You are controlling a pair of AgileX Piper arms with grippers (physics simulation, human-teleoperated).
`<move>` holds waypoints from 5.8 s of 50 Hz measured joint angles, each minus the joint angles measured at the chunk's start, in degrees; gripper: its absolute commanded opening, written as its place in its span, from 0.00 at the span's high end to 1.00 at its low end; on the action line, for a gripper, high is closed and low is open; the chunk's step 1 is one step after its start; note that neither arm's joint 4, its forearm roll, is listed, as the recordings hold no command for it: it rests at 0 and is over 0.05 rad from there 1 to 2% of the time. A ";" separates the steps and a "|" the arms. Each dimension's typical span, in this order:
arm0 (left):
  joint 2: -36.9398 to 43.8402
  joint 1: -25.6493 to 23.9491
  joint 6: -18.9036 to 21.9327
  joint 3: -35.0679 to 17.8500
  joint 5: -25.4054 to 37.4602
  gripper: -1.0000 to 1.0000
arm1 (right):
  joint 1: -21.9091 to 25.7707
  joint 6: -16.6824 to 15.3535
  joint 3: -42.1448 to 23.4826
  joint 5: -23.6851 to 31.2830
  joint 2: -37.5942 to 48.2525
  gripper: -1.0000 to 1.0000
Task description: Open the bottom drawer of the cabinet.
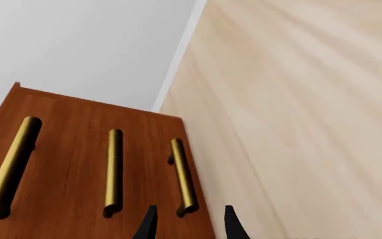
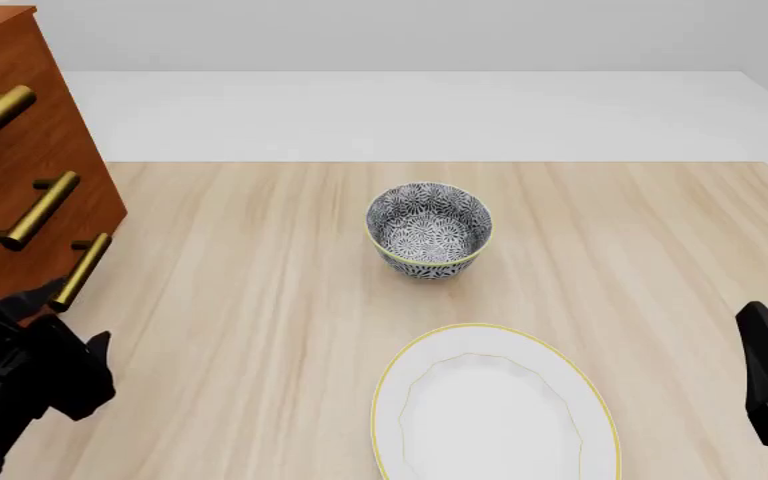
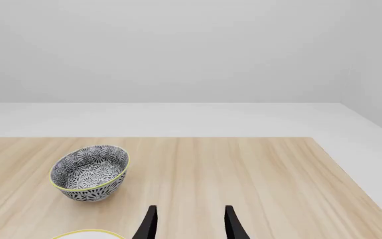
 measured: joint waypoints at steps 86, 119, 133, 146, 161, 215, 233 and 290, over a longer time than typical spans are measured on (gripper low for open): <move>11.25 5.08 2.72 -9.21 2.84 0.00 | 0.00 0.00 0.00 0.00 0.00 0.00; 15.27 6.81 4.44 -13.29 4.28 0.00 | 0.00 0.00 0.00 0.00 0.00 0.00; 17.44 8.24 4.86 -15.03 4.48 0.00 | 0.00 0.00 0.00 0.00 0.00 0.00; 18.35 9.17 2.93 -15.19 3.29 0.00 | 0.00 0.00 0.00 0.00 0.00 0.00; 18.99 9.58 6.59 -15.50 -0.08 1.00 | 0.00 0.00 0.00 0.00 0.00 0.00; 13.06 4.08 9.76 -14.19 6.73 1.00 | 0.00 0.00 0.00 0.00 0.00 0.00; 10.50 2.05 10.10 -13.47 9.73 1.00 | 0.00 0.00 0.00 0.00 0.00 0.00; 4.87 -1.34 10.91 -12.14 16.60 1.00 | 0.00 0.00 0.00 0.00 0.00 0.00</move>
